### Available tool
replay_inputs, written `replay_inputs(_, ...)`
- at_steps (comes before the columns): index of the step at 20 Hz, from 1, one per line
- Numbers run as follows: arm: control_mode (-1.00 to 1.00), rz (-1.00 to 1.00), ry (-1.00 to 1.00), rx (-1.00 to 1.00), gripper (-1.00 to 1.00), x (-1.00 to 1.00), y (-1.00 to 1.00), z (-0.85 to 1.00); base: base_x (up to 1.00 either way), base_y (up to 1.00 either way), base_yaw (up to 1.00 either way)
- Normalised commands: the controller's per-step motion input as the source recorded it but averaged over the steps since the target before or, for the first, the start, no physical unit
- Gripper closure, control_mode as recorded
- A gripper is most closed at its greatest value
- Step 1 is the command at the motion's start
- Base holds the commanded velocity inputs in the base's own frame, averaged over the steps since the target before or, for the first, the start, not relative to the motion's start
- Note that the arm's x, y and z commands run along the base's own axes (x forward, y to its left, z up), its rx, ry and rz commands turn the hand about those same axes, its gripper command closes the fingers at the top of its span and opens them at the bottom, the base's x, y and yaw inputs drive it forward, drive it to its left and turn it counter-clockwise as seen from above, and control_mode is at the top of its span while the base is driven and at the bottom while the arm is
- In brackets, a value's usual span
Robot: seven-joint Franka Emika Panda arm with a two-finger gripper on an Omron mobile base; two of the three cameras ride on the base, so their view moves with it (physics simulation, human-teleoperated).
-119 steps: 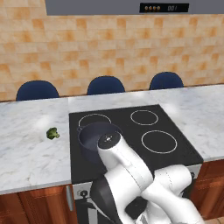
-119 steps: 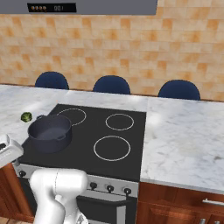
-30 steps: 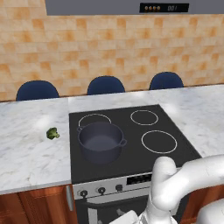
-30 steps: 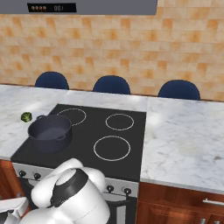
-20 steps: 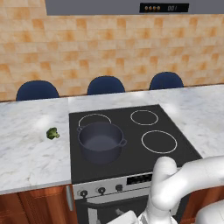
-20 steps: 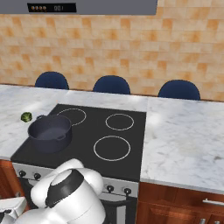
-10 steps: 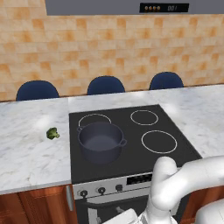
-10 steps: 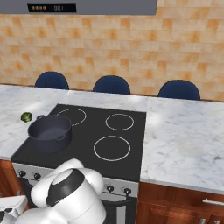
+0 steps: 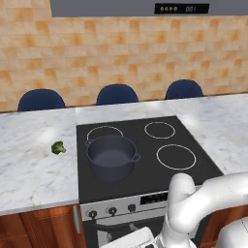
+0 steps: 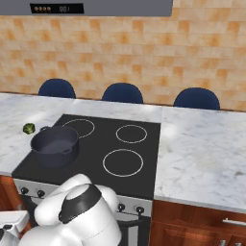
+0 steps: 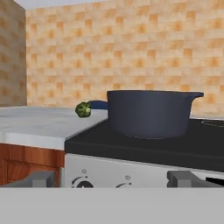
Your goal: Turn on the burner for the pot on the stove. Wait thirty seconds for the pot to heat up. Then add the broccoli to the pot.
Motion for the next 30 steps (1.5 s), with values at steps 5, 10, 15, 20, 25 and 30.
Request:
replay_inputs(5,-1.00,0.00,0.03,0.02,-1.00,0.08,0.00,0.15,0.00,0.00,0.00)
replay_inputs(10,-1.00,0.00,0.04,0.03,-1.00,0.10,-0.03,0.10,0.00,0.00,0.00)
replay_inputs(15,-1.00,0.00,0.01,0.00,-1.00,0.01,-0.01,0.00,0.00,0.00,0.00)
replay_inputs(20,-1.00,0.00,0.00,0.00,-1.00,0.03,-0.14,0.00,0.00,0.00,0.00)
replay_inputs(25,-1.00,0.00,0.00,0.00,-1.00,0.00,-0.36,0.00,0.00,0.00,0.00)
replay_inputs(30,-1.00,0.00,0.00,0.01,-1.00,0.04,-0.24,0.00,0.00,0.00,0.00)
